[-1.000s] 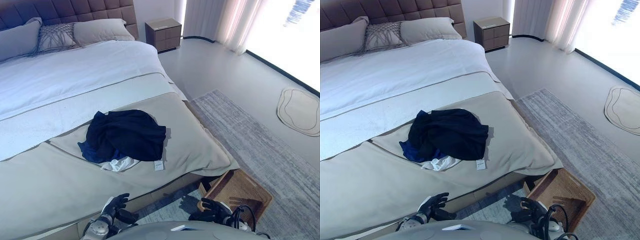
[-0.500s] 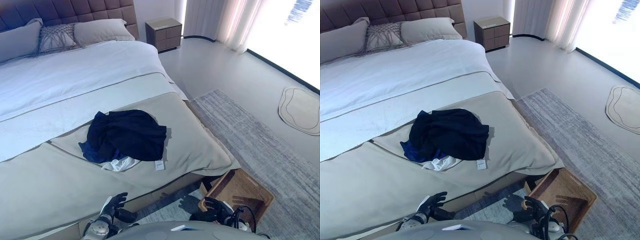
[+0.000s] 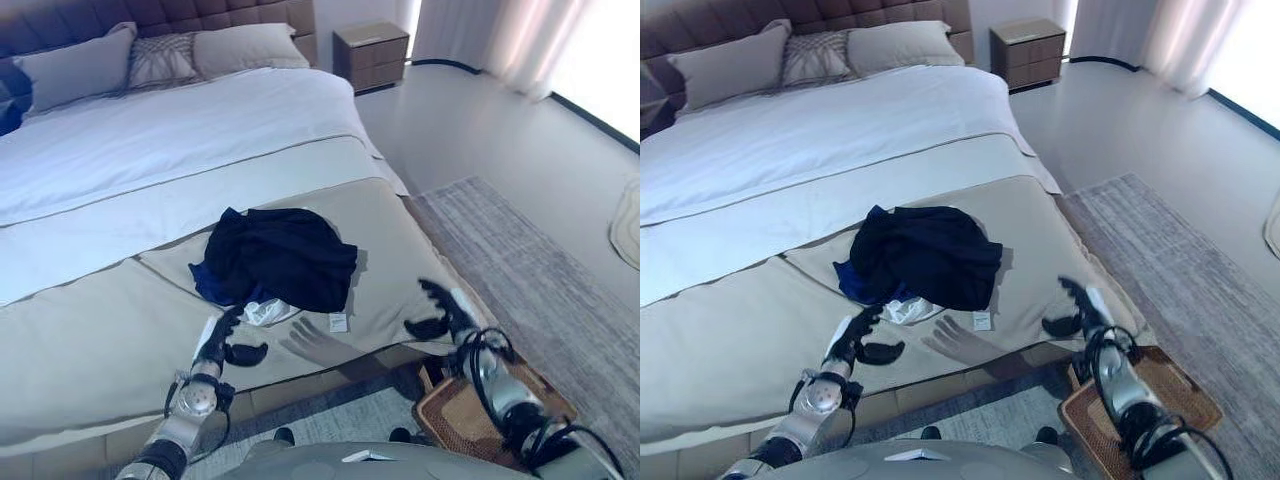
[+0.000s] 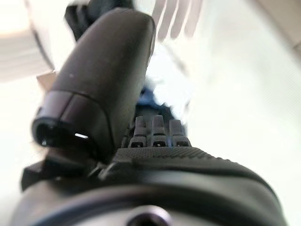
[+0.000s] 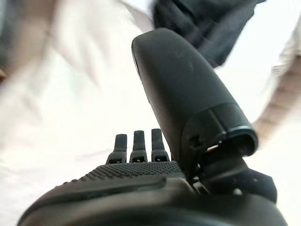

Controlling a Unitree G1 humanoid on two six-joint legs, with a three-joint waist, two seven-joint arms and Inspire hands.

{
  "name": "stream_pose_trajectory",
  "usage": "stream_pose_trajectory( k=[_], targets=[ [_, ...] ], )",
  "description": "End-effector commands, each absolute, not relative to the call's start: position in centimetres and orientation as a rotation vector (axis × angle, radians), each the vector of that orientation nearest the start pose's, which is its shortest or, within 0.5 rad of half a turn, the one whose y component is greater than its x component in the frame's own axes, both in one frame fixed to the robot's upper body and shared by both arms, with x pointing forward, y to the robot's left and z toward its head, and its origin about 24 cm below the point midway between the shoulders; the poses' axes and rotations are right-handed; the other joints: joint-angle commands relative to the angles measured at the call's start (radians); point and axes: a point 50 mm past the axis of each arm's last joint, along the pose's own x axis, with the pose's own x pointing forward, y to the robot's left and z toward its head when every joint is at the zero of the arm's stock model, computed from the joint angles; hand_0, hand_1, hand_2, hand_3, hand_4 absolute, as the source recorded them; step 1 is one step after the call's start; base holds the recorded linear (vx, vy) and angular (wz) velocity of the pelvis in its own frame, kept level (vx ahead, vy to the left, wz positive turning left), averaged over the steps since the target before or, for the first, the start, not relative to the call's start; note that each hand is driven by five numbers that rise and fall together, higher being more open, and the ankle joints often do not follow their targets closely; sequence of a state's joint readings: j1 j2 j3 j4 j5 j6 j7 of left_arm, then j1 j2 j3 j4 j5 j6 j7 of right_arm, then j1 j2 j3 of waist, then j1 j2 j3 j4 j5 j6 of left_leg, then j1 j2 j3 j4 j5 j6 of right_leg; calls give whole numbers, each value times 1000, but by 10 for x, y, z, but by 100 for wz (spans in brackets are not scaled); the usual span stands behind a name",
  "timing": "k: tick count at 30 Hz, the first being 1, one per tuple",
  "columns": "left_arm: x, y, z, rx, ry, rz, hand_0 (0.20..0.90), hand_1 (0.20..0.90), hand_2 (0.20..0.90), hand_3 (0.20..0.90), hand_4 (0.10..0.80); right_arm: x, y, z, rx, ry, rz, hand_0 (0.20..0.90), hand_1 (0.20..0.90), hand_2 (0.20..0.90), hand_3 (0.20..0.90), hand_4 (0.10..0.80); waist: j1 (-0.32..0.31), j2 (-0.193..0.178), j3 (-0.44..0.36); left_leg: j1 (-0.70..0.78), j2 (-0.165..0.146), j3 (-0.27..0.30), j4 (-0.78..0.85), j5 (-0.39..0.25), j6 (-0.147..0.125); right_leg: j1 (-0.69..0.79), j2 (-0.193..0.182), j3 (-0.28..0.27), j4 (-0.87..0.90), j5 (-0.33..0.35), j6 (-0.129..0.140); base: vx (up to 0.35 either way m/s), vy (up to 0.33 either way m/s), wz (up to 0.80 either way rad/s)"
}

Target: Pick up the clothes from the bed and place them into the basket

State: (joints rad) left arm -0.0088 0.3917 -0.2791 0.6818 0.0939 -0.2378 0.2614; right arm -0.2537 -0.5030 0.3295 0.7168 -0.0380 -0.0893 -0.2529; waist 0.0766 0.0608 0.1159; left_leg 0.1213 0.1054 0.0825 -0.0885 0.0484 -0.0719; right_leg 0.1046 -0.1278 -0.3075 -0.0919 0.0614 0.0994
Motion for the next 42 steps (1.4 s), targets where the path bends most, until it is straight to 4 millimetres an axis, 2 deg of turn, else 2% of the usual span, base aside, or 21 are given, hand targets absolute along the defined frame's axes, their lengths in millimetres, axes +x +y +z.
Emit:
stream_pose_trajectory(
  k=[1,3,6,8,10,11,12,13,14,18,21,23,27,36,42],
  targets=[
    [268,235,0,785,56,80,900,900,900,900,800,339,-228,64,-745,15,-159,900,900,900,900,800,41,-37,71,-109,-104,-45,32,-55,49,-95,40,35,181,-141,-49,-326,3,31],
    [285,230,20,765,-26,98,900,900,900,900,800,361,-224,99,-748,-62,-223,900,900,900,900,800,61,-24,124,-167,-107,-71,46,-37,46,-152,37,15,227,-154,-62,-310,-7,38],
    [299,222,44,676,-108,91,900,900,900,900,800,374,-229,133,-752,-144,-320,900,900,900,900,800,97,-18,184,-246,-114,-88,91,-30,42,-215,26,-18,280,-174,-76,-246,-51,44],
    [301,218,60,628,-176,78,900,900,900,900,800,379,-235,160,-765,-199,-386,900,900,900,900,800,131,-20,243,-349,-120,-82,225,-48,36,-288,-12,-54,380,-195,-86,-234,-60,41],
    [297,216,63,556,-190,88,900,900,900,900,800,381,-240,171,-771,-213,-406,900,900,900,900,800,151,-18,272,-407,-127,-85,333,-78,40,-335,-47,-76,475,-217,-99,-87,15,31],
    [294,216,63,530,-194,91,900,900,900,900,800,381,-241,173,-784,-215,-411,900,900,900,900,800,160,-17,281,-428,-133,-87,378,-95,43,-349,-60,-85,514,-230,-107,56,13,35],
    [291,214,62,509,-194,91,900,900,900,900,800,382,-242,175,-788,-211,-414,900,900,900,900,800,170,-18,291,-439,-140,-92,432,-144,41,-354,-73,-79,563,-271,-108,81,12,29],
    [290,214,62,497,-199,95,900,900,900,900,800,383,-243,176,-786,-208,-415,900,900,900,900,800,173,-17,295,-448,-142,-92,451,-153,44,-361,-78,-81,580,-277,-111,73,37,32],
    [287,211,64,467,-209,87,900,900,900,900,800,385,-247,181,-782,-197,-419,900,900,900,900,800,188,-9,309,-485,-150,-89,519,-182,51,-387,-99,-91,654,-303,-122,-15,66,26],
    [284,200,71,414,-247,38,900,900,900,900,800,392,-255,190,-784,-158,-440,900,900,900,900,800,214,10,332,-564,-174,-74,674,-252,78,-444,-142,-108,808,-360,-149,10,64,22],
    [283,196,75,394,-265,19,900,900,900,900,800,395,-257,197,-801,-146,-444,900,900,900,900,800,220,18,343,-597,-180,-65,750,-288,95,-479,-160,-103,882,-387,-159,14,49,10],
    [283,194,79,380,-281,9,900,900,900,900,800,400,-255,208,-778,-137,-443,900,900,900,900,800,229,23,354,-635,-189,-59,835,-324,119,-524,-178,-95,969,-417,-167,10,57,7],
    [284,195,87,302,-294,5,900,900,900,900,800,407,-257,223,-743,-87,-447,900,900,900,900,800,241,32,369,-729,-209,-52,1018,-398,144,-624,-204,-65,1119,-470,-176,6,11,0],
    [278,193,97,274,-349,0,900,900,900,900,800,406,-279,244,-804,16,-470,900,900,900,900,800,237,58,401,-895,-213,-51,1276,-477,164,-806,-201,5,1327,-537,-180,-28,8,3],
    [276,197,99,285,-368,1,900,900,900,900,800,404,-289,249,-818,66,-465,900,900,900,900,800,236,62,404,-949,-206,-58,1343,-497,169,-866,-194,18,1388,-553,-179,-47,-34,-2]
  ],
)
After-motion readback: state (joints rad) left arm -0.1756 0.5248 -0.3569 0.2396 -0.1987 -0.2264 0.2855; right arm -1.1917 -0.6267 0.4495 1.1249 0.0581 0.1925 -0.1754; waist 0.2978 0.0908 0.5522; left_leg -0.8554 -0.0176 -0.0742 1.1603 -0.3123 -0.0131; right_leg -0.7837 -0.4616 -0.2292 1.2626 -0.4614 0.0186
